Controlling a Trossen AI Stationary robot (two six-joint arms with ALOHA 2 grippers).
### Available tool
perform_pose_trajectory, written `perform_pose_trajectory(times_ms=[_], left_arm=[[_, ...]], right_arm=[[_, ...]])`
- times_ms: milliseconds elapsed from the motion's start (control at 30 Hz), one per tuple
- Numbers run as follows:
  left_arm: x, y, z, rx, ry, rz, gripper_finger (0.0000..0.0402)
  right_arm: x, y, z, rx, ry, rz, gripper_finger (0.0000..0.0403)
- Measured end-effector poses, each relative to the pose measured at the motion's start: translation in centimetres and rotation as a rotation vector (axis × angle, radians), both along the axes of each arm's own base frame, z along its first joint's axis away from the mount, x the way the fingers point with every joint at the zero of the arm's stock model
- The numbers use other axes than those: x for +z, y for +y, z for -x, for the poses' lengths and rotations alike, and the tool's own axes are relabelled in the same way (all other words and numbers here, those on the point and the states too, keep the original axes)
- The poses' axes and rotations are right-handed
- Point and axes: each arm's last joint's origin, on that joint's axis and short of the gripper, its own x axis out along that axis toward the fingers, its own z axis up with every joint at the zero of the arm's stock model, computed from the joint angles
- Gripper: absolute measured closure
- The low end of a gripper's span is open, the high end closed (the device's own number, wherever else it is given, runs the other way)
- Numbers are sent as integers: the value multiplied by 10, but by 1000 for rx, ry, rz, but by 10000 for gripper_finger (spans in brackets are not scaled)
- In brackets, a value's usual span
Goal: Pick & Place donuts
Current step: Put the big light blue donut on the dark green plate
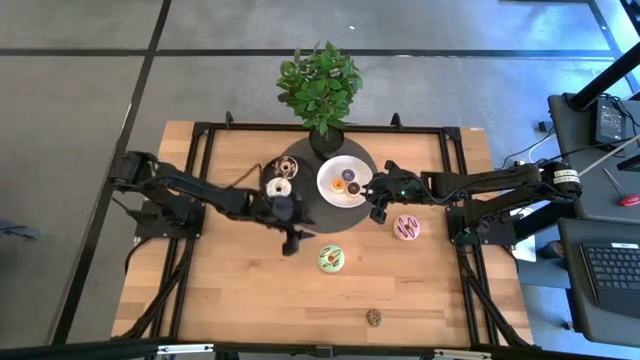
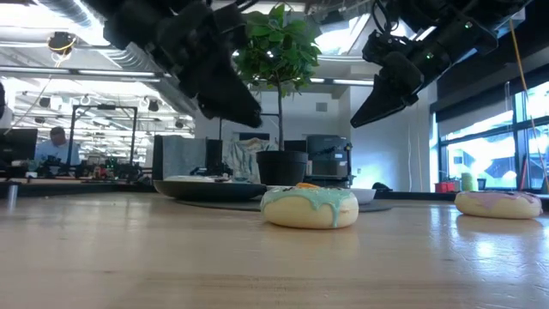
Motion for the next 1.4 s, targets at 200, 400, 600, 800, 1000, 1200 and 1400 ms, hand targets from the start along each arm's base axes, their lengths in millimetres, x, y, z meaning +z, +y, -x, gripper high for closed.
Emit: perform_pose_trajectory(times_ms=[200, 400, 600, 800, 1000, 1200, 1400], left_arm=[[-15, -21, -30, -4, 40, -69, 224], [-28, -29, -53, -13, 76, -47, 226], [-44, -36, -59, -24, 122, -23, 226], [-57, -38, -61, -15, 157, -17, 225], [-63, -38, -61, -4, 177, -30, 228], [-62, -40, -61, -24, 171, -15, 224], [-62, -40, -61, -7, 164, -31, 230]], right_arm=[[0, 0, 0, -5, -4, -6, 298], [0, 0, 0, -6, -1, -7, 298], [0, 0, 0, -7, 2, -8, 298], [-1, 0, 0, -7, 5, -9, 298], [-1, 0, 1, -7, 7, -9, 298], [-2, 0, 1, -7, 19, -10, 298], [-2, 0, 2, -7, 26, -10, 298]])
